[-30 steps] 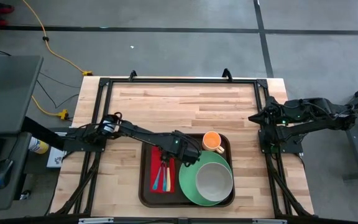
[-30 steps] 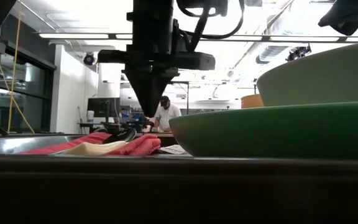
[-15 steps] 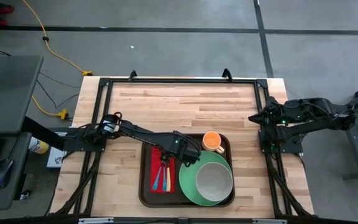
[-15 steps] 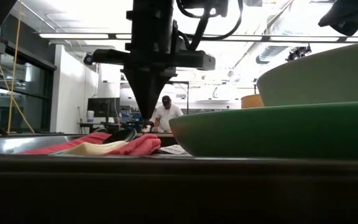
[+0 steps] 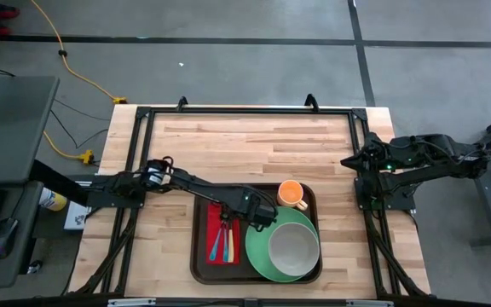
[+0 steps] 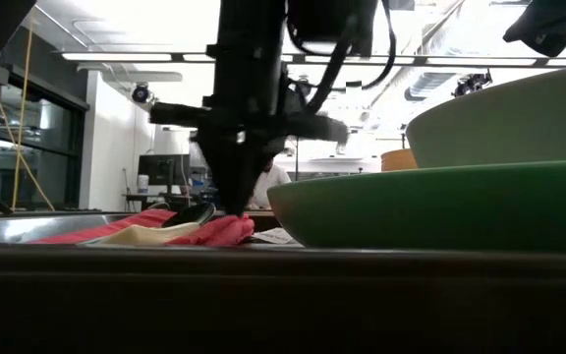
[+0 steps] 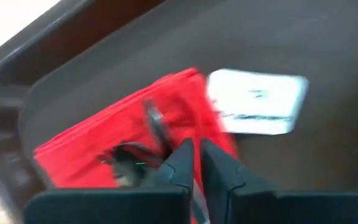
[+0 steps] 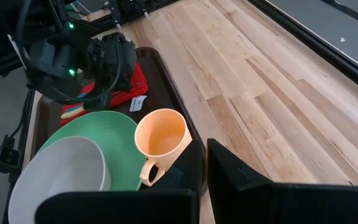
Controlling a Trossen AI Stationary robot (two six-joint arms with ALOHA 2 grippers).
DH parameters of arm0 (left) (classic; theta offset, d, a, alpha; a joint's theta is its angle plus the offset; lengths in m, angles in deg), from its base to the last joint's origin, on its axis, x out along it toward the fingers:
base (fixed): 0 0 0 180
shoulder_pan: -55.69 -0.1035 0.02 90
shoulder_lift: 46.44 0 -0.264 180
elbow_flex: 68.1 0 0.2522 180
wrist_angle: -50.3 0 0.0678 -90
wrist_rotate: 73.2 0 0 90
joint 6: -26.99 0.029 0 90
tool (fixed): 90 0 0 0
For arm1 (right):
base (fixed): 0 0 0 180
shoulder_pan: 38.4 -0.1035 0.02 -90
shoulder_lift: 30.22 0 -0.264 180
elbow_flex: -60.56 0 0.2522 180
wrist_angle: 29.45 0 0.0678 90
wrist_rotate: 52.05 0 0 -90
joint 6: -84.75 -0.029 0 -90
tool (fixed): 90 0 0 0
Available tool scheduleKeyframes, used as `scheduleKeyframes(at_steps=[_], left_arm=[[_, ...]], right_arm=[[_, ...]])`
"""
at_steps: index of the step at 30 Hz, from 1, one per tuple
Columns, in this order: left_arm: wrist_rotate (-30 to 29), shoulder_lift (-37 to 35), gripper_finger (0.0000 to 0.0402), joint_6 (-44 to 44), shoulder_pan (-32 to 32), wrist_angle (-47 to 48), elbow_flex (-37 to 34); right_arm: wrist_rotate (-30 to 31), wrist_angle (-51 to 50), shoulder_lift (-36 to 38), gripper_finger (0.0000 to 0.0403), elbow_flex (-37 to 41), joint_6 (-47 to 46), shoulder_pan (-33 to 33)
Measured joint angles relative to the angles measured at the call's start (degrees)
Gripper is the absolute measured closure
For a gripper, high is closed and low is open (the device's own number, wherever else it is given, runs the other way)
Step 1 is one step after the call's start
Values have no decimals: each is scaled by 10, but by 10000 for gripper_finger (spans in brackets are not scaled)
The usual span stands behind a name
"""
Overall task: Set up tray
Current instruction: Put the blue spoon on the red table napkin to the left of the blue fork
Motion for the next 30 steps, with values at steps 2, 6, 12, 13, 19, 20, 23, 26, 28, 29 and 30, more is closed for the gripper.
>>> scheduleKeyframes(at_steps=[2,6,12,13,19,20,23,26,28,29,30], left_arm=[[5,2,338,-1,1,5,-2],[5,5,344,-4,1,6,-1],[5,5,372,-4,1,11,-1],[5,5,376,-4,1,14,0],[5,4,373,-5,0,42,10],[4,4,368,-5,0,50,13],[3,3,356,-16,0,71,14],[6,3,353,-20,1,74,14],[7,3,356,-20,1,75,14],[7,3,359,-20,1,74,14],[8,3,362,-20,1,72,14]], right_arm=[[0,0,0,403,0,0,0],[0,0,0,403,0,0,0],[0,0,0,403,0,0,0],[0,0,0,403,0,0,0],[0,0,0,403,0,0,0],[0,0,0,403,0,0,0],[2,0,0,403,0,1,0],[5,0,0,403,0,3,0],[5,0,0,403,0,3,0],[7,0,0,403,0,4,0],[9,0,0,403,0,4,0]])
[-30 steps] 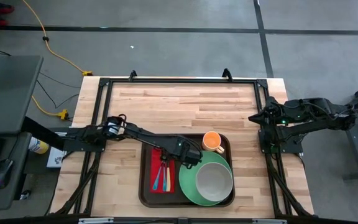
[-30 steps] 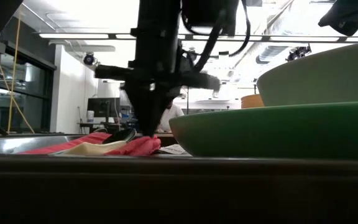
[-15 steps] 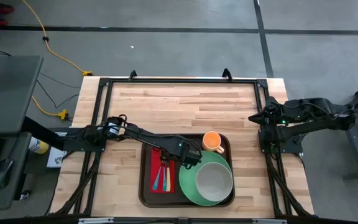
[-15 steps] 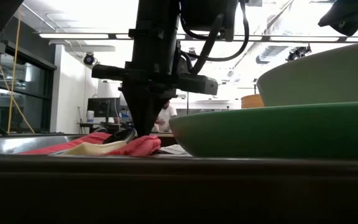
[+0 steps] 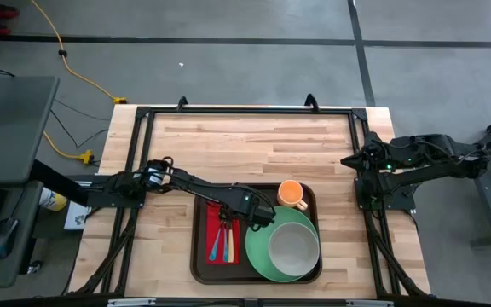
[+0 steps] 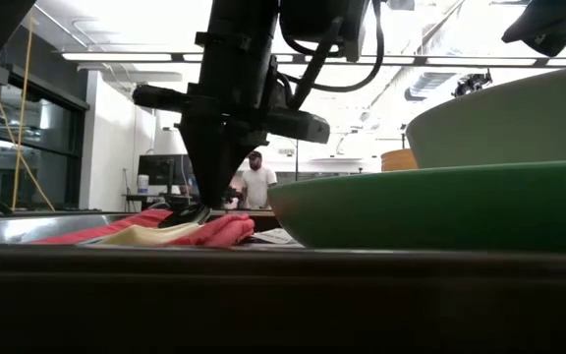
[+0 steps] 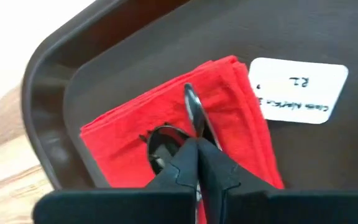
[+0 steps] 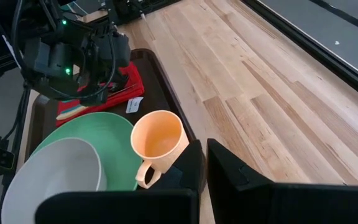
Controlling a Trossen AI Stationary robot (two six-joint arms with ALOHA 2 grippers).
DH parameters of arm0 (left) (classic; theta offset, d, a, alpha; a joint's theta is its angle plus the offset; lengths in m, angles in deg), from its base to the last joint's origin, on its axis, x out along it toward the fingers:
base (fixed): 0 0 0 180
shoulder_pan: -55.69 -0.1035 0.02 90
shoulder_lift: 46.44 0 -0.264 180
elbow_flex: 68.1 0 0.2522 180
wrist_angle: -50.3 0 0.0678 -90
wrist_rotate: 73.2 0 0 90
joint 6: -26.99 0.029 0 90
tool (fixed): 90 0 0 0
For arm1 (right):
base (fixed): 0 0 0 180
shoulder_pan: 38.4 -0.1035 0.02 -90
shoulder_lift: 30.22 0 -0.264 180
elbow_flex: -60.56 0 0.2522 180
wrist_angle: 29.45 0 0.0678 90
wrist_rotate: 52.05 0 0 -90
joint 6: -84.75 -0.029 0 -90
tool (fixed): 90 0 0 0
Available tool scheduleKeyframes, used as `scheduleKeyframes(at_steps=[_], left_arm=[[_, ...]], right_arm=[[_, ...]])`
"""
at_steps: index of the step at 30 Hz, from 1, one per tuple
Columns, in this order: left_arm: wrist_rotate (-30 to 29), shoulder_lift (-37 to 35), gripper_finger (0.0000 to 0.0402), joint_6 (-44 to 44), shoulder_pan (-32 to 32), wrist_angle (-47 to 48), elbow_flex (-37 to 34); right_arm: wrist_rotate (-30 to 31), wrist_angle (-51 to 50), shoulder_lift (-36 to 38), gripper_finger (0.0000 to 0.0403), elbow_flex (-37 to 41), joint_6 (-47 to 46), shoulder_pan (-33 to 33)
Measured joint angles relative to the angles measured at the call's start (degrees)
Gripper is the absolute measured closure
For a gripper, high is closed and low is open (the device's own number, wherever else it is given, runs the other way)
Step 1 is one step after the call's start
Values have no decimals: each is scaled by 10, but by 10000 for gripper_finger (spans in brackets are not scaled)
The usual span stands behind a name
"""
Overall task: Set up tray
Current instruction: Put the blue spoon on the red table napkin to the left of the blue fork
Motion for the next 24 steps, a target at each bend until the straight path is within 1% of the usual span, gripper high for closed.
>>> scheduleKeyframes(at_steps=[7,14,24], left_arm=[[-14,0,377,2,0,-28,0],[-14,0,361,2,-1,-19,0],[-17,0,358,7,-1,-29,-1]], right_arm=[[2,0,0,403,0,0,0],[4,0,0,403,0,1,0],[4,0,0,403,0,4,0]])
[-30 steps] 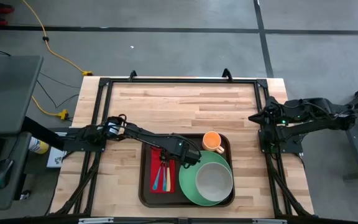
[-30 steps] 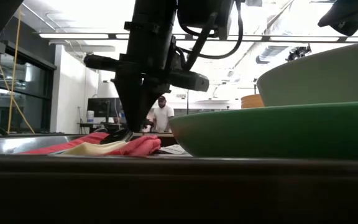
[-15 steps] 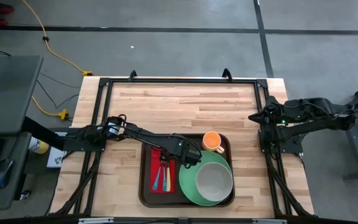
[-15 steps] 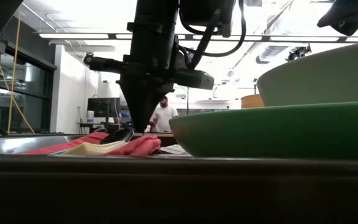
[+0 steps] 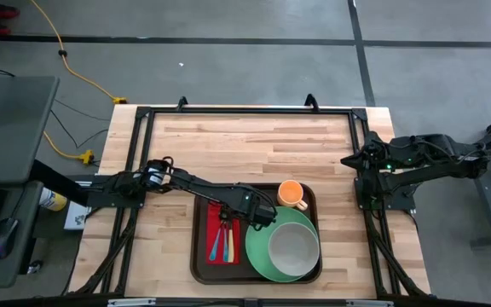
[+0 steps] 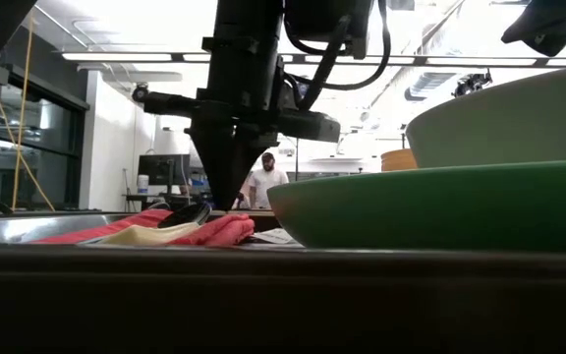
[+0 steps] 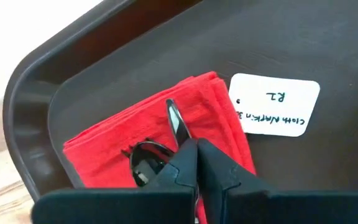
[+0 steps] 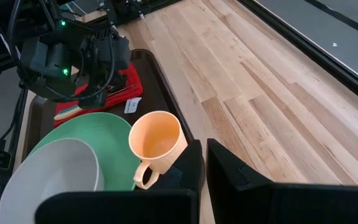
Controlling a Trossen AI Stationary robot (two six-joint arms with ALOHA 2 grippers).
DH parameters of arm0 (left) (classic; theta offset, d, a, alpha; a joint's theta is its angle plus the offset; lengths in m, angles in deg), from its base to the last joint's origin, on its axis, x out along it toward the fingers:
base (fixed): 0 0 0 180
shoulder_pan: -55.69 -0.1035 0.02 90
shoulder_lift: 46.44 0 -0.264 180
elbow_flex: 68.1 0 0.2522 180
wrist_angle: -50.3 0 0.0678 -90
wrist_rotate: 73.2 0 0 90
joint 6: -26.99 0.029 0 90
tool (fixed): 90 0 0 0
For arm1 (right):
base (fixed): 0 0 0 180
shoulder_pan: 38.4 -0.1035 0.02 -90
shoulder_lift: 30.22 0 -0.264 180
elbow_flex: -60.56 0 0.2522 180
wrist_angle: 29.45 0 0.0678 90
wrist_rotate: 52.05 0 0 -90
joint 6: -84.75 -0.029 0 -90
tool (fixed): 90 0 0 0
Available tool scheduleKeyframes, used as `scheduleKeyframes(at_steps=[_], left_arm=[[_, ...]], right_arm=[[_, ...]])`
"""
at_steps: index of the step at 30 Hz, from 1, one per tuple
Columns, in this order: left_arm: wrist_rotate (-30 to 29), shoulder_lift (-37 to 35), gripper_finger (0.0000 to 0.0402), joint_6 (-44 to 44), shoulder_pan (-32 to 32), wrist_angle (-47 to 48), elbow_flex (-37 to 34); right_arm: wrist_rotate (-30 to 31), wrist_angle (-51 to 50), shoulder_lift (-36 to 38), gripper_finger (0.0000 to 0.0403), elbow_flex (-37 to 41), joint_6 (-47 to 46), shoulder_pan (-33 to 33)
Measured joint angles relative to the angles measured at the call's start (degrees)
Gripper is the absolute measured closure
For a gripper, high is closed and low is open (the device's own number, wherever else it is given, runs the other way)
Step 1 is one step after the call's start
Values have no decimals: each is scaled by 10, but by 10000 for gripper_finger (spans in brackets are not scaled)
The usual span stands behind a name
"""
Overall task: Set up tray
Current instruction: Put the blue spoon on the red table napkin to the left of the blue fork
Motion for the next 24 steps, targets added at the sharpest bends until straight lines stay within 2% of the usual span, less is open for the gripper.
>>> scheduleKeyframes(at_steps=[24], left_arm=[[24,6,357,0,2,66,-2]], right_arm=[[0,0,0,403,0,6,0]])
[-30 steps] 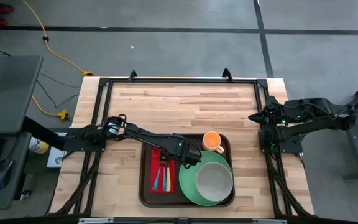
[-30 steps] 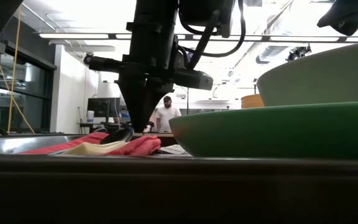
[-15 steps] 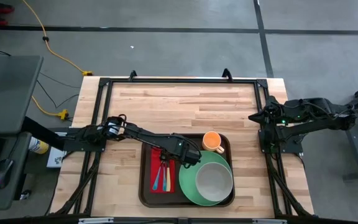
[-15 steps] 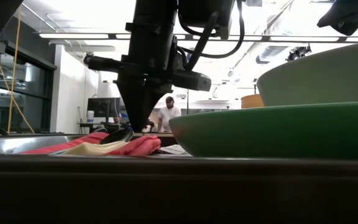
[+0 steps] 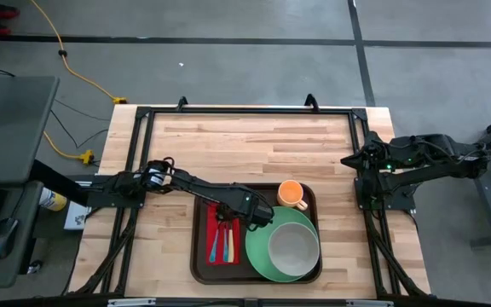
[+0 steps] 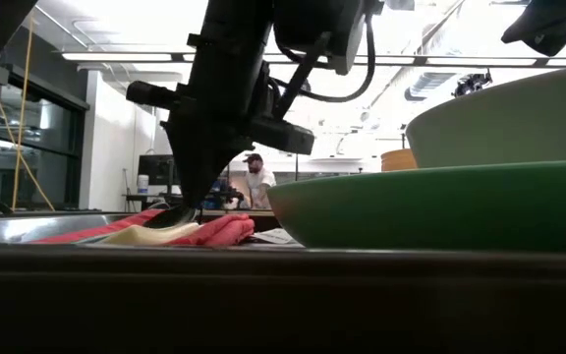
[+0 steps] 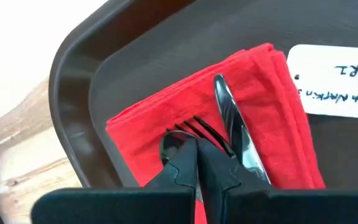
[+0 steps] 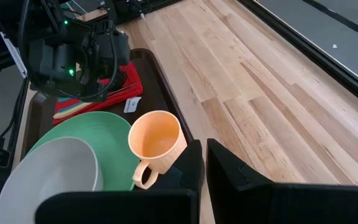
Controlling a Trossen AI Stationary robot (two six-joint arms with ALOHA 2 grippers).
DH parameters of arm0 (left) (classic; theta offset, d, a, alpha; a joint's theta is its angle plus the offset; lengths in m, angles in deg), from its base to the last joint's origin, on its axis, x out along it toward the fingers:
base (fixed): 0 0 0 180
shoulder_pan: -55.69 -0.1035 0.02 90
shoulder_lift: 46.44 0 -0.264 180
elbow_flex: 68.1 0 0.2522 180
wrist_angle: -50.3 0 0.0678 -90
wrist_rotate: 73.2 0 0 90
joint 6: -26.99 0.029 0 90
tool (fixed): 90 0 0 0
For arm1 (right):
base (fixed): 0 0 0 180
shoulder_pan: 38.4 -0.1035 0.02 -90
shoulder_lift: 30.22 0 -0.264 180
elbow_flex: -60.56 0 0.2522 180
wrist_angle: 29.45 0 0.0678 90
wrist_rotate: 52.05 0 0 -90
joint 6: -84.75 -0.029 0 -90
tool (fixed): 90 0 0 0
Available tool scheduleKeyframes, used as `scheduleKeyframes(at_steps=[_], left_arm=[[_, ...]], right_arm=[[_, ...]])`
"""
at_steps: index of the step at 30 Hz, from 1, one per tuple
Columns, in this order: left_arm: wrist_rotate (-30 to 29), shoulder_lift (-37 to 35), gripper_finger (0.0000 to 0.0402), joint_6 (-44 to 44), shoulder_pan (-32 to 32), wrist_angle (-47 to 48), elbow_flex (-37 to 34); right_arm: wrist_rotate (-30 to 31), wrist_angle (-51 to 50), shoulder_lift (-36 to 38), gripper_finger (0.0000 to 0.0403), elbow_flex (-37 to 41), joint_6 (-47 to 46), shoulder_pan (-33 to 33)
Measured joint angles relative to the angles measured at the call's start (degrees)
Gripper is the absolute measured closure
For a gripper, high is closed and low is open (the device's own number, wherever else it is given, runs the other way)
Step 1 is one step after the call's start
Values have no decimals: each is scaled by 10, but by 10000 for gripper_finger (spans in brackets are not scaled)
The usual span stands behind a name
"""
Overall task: Set up tray
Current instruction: Put the blue spoon on the red table napkin to the left of the blue fork
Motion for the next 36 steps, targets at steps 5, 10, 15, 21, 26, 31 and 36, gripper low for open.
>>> scheduleKeyframes(at_steps=[5,10,15,21,26,31,36], left_arm=[[2,0,357,-5,6,7,1],[9,0,357,-22,10,49,1],[10,0,357,-29,14,46,1],[8,0,357,-7,14,-11,1],[7,6,357,-4,14,-15,2],[7,6,357,-4,14,-2,2],[7,6,357,-4,14,14,2]], right_arm=[[0,0,0,403,0,0,0],[0,0,0,403,0,0,0],[0,0,0,403,0,0,0],[3,0,0,403,0,0,0],[5,0,0,403,0,0,0],[5,0,0,403,0,0,0],[5,0,0,403,0,0,0]])
